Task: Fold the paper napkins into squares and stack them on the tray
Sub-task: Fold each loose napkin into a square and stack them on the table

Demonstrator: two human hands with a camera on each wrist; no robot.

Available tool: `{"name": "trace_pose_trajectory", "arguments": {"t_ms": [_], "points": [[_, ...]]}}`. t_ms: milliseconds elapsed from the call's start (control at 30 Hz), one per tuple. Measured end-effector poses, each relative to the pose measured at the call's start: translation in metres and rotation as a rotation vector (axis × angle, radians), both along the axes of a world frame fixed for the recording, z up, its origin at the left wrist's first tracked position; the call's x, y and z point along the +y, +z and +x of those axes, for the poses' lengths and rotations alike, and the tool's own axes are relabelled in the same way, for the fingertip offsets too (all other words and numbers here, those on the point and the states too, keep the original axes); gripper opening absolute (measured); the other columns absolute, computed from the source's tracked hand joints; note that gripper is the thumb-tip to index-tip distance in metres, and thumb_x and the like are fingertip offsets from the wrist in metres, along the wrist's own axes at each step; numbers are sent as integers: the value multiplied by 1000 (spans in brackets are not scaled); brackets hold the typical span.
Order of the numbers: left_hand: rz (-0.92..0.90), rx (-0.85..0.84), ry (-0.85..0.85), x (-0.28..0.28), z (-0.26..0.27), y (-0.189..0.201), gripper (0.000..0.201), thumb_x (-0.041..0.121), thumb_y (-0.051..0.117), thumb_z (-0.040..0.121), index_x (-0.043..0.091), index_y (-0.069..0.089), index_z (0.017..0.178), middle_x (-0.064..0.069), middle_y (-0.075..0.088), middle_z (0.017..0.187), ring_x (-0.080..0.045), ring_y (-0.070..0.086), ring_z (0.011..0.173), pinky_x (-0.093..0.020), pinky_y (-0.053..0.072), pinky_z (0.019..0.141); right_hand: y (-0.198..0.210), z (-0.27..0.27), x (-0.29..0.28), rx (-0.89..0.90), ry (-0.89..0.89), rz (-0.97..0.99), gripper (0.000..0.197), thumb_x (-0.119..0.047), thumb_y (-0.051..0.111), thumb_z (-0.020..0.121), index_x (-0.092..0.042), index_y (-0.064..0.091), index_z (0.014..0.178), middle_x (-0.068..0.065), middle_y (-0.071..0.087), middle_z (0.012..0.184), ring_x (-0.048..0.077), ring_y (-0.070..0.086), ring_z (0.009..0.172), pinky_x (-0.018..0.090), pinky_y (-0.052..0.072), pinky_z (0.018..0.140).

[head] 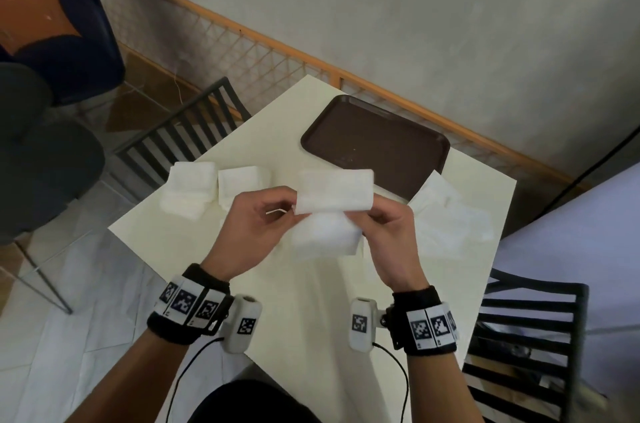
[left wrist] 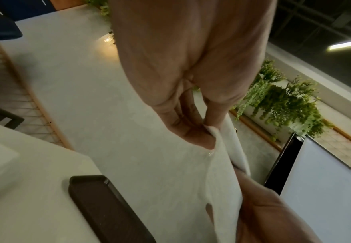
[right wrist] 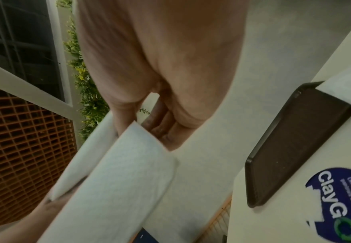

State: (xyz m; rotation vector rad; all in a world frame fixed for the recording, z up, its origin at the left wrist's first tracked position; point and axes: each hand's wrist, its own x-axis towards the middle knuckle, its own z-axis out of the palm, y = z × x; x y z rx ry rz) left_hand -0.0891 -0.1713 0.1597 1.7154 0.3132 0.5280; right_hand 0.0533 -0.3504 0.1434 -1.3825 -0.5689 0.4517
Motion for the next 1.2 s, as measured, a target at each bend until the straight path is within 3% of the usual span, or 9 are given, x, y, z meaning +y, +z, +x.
{"name": "trace_pose_trajectory", "arguments": {"t_ms": [133, 233, 433, 533, 633, 767, 900, 1033, 1200], "points": [[80, -64, 11, 20, -11, 9, 37, -23, 58, 96, 6, 80, 91, -4, 80, 93, -31, 73, 91, -40, 59, 85, 0, -4, 20, 5, 45, 65, 53, 26, 62, 89, -19, 89, 80, 5, 82, 81, 18, 74, 77, 29, 55, 74], [71, -97, 16, 29, -18, 12, 36, -21, 55, 98, 6, 79, 91, -2, 79, 93, -24, 72, 91, -27, 55, 85, -3, -8, 35, 32, 74, 110, 48, 18, 63, 88, -21, 88, 75, 5, 79, 77, 22, 70, 75, 30, 51, 73], [73, -95, 29, 48, -31, 7, 33, -12, 54, 101, 9, 78, 91, -1, 77, 94, -35, 68, 92, -47, 53, 85, -8, -17, 58, 138, 147, 168, 38, 8, 52, 88, -10, 83, 76, 10, 75, 81, 30, 65, 82, 39, 44, 77], [155, -64, 30, 57, -42, 5, 31, -4, 51, 94, 10, 78, 89, 1, 75, 92, -30, 67, 90, -42, 50, 81, -4, -21, 66, 222, 181, 202, 27, 3, 43, 89, -1, 70, 87, 27, 79, 112, 41, 70, 105, 44, 45, 89], [319, -68, -11, 61, -50, 3, 24, 5, 55, 94, 10, 77, 89, 4, 74, 91, -21, 72, 89, -28, 54, 80, 0, -36, 86, -152, 129, -51, 15, -20, 51, 111, -10, 62, 108, 5, 80, 115, 31, 75, 106, 45, 57, 91], [433, -53, 70, 67, -56, -5, 22, 18, 66, 98, 10, 74, 80, 3, 73, 79, -19, 71, 77, -35, 55, 74, -18, -54, 114, -717, 128, -313, 35, -43, 57, 112, -18, 66, 89, -9, 66, 88, 17, 62, 89, 49, 51, 82], [317, -9, 339, 69, -62, -16, 34, 21, 78, 99, 11, 70, 67, 2, 69, 67, -18, 68, 68, -26, 53, 73, -37, -52, 119, -485, -9, -247, 38, -33, 64, 112, -13, 56, 80, 0, 63, 77, 23, 63, 79, 49, 51, 73], [136, 100, 488, 72, -53, -42, 25, 20, 86, 91, 19, 70, 72, 5, 71, 72, -11, 70, 75, -15, 53, 73, -58, -61, 130, -20, 15, -239, 27, -38, 66, 110, -18, 50, 103, 10, 63, 76, 19, 59, 71, 44, 52, 65], [156, 437, 449, 103, -37, -119, 30, 24, 93, 83, 28, 64, 90, 6, 70, 87, -13, 64, 74, -16, 53, 66, -120, -55, 151, -88, 63, -541, 23, -19, 75, 100, -27, 53, 103, 2, 74, 74, 18, 67, 63, 23, 50, 62]]}}
